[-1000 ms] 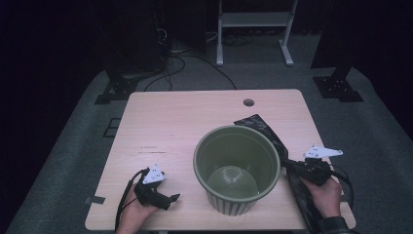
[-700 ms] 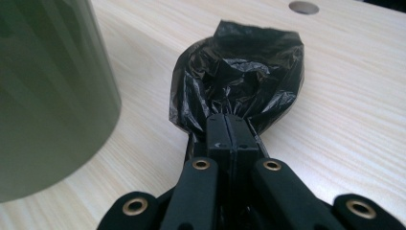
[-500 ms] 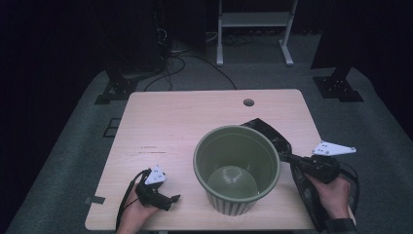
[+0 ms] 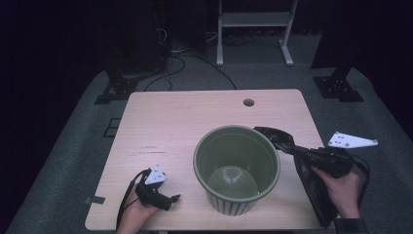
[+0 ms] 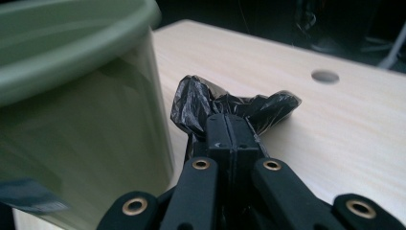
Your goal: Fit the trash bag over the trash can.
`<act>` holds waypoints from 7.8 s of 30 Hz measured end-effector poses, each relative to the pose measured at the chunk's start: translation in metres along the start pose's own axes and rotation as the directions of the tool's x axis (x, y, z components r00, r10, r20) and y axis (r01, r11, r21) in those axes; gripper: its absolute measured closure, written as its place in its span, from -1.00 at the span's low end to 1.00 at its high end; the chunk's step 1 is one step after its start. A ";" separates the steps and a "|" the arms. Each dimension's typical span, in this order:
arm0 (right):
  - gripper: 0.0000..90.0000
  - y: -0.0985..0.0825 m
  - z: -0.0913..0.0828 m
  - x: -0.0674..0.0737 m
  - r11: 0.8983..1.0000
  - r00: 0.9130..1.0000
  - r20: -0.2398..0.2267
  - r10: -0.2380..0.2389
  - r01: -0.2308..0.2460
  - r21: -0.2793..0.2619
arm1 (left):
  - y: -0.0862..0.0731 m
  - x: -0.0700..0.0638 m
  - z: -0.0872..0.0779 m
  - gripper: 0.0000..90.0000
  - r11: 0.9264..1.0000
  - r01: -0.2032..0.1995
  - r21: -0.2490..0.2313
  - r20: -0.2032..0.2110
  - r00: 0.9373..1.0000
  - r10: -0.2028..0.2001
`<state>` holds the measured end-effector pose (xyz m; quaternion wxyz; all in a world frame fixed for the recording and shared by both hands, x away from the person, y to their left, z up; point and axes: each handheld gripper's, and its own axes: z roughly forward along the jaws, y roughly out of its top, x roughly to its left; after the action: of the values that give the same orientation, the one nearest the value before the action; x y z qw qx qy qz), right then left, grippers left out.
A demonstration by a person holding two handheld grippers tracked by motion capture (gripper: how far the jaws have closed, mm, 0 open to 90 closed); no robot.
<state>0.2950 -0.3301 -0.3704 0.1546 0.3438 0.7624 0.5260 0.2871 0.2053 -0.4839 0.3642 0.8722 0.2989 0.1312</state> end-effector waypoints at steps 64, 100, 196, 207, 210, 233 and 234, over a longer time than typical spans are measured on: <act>1.00 0.151 -0.102 0.074 0.895 0.895 -0.324 -0.306 0.154 -0.418 | 0.000 0.001 0.000 -1.00 1.000 0.022 0.000 -0.025 0.999 -0.022; 0.98 0.108 0.041 0.083 0.976 0.857 -0.473 -0.205 0.139 -0.169 | 0.000 0.002 0.000 -1.00 1.000 0.022 0.000 -0.025 0.999 -0.022; 1.00 0.091 0.056 0.040 0.995 0.942 -0.320 -0.099 0.095 -0.026 | 0.150 -0.048 -0.121 -0.56 0.882 -0.173 -0.438 0.206 0.936 0.286; 1.00 0.093 0.060 0.042 0.994 0.939 -0.327 -0.104 0.104 -0.016 | 0.201 -0.053 -0.103 -0.03 0.860 -0.220 -0.460 0.279 0.884 0.375; 1.00 0.093 0.060 0.043 0.994 0.939 -0.328 -0.104 0.105 -0.014 | 0.213 -0.056 -0.096 0.05 0.859 -0.243 -0.451 0.291 0.869 0.399; 1.00 0.093 0.061 0.042 0.995 0.939 -0.330 -0.100 0.101 -0.014 | 0.232 -0.060 -0.068 0.99 0.881 -0.291 -0.373 0.352 0.834 0.425; 0.99 0.093 0.060 0.041 0.995 0.939 -0.328 -0.101 0.102 -0.014 | 0.232 -0.060 -0.068 0.99 0.882 -0.290 -0.371 0.343 0.840 0.420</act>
<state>0.3349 -0.2402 -0.3048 0.0519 0.2120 0.7949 0.5661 0.3086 0.0769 -0.2717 0.5176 0.8536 0.0221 0.0540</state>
